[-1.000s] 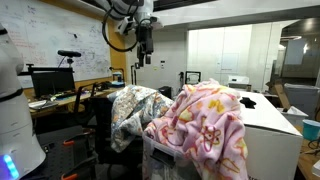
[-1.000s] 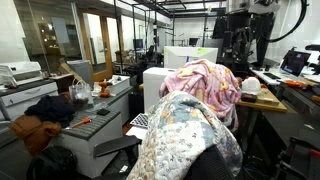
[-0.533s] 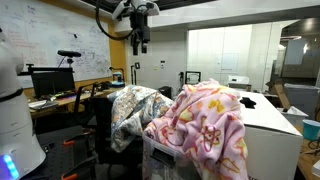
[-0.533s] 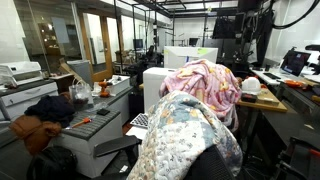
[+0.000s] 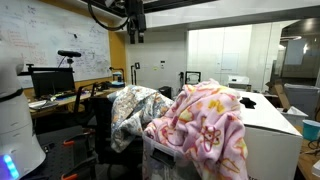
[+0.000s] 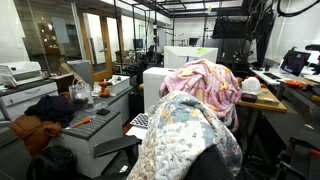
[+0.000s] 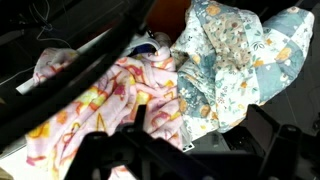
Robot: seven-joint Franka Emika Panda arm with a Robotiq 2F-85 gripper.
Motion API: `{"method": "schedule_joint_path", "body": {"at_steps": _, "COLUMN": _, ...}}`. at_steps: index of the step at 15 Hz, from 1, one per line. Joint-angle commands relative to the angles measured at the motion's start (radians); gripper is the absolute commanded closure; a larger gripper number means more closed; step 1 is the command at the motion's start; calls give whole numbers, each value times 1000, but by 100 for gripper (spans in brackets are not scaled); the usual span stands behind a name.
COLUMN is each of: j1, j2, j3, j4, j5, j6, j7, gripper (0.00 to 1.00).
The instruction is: Move the blanket to the chair
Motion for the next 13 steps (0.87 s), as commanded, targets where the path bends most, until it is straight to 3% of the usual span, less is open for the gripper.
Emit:
{"method": "schedule_joint_path", "body": {"at_steps": 1, "j1": -7, "j2": -59, "j3": 1, "j4": -15, "j5": 25, "j6": -12, "j7": -22, "gripper": 0}}
{"method": "schedule_joint_path", "body": {"at_steps": 5, "j1": -9, "j2": -71, "j3": 2, "j4": -9, "j5": 32, "j6": -4, "j7": -5, "gripper": 0}}
{"method": "schedule_joint_path", "body": {"at_steps": 7, "j1": -35, "j2": -35, "j3": 24, "j4": 15, "j5": 13, "j6": -25, "j7": 92, "gripper": 0}}
{"method": "schedule_joint_path", "body": {"at_steps": 8, "j1": -18, "j2": -51, "j3": 11, "j4": 1, "j5": 16, "j6": -3, "j7": 27, "gripper": 0}}
{"method": "schedule_joint_path", "body": {"at_steps": 13, "j1": -33, "j2": -37, "j3": 18, "j4": 0, "j5": 15, "j6": -3, "j7": 64, "gripper": 0}}
